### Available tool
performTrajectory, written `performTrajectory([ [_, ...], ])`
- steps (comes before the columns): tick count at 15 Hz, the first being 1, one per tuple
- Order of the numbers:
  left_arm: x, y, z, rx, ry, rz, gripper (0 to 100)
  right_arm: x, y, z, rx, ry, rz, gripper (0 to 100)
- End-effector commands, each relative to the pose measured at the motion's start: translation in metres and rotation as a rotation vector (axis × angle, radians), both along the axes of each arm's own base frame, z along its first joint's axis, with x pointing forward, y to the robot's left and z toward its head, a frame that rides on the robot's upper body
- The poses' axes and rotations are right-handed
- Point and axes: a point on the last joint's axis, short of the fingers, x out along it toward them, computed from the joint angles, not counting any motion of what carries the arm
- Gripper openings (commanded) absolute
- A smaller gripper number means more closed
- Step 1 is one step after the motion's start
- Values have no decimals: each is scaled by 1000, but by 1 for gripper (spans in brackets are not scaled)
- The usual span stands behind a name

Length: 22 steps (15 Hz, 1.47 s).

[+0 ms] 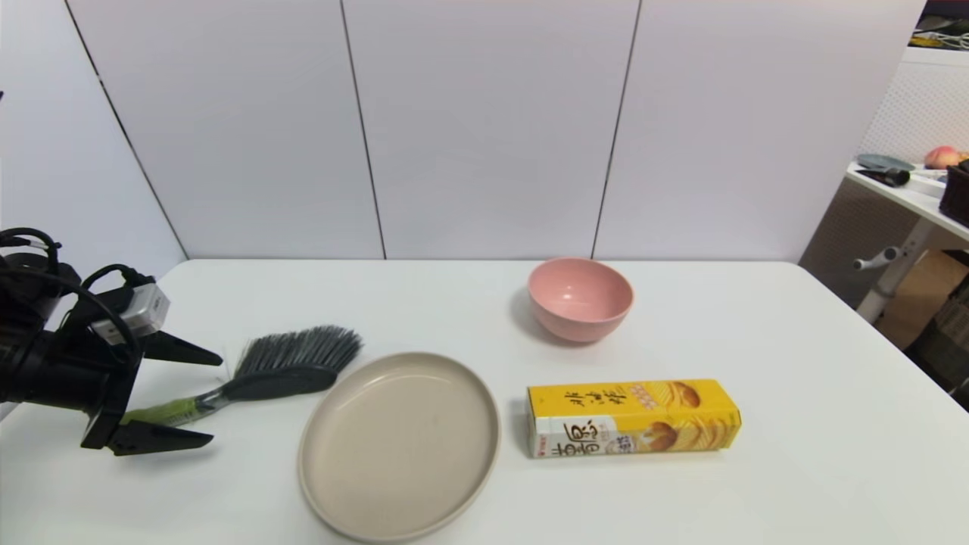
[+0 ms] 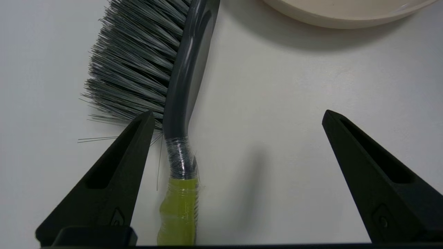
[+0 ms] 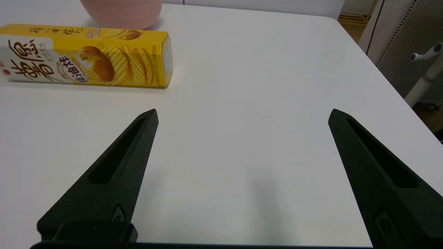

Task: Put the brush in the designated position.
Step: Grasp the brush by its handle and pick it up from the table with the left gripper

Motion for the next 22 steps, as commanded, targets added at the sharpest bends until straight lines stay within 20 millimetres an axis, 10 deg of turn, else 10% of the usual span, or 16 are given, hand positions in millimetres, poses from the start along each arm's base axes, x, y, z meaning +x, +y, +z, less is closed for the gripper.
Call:
performTrajectory([
  [1, 22, 6, -15, 6, 53, 9, 100, 0, 0, 0, 0, 3, 0, 100],
  [14, 71, 4, -38, -3, 164, 144, 100, 0, 0, 0, 0, 3, 0, 100],
  [15, 72, 5, -40, 6, 169, 148, 0, 0, 0, 0, 0, 3, 0, 100],
  [22, 74, 6, -41, 20, 177, 153, 0, 0, 0, 0, 0, 3, 0, 100],
])
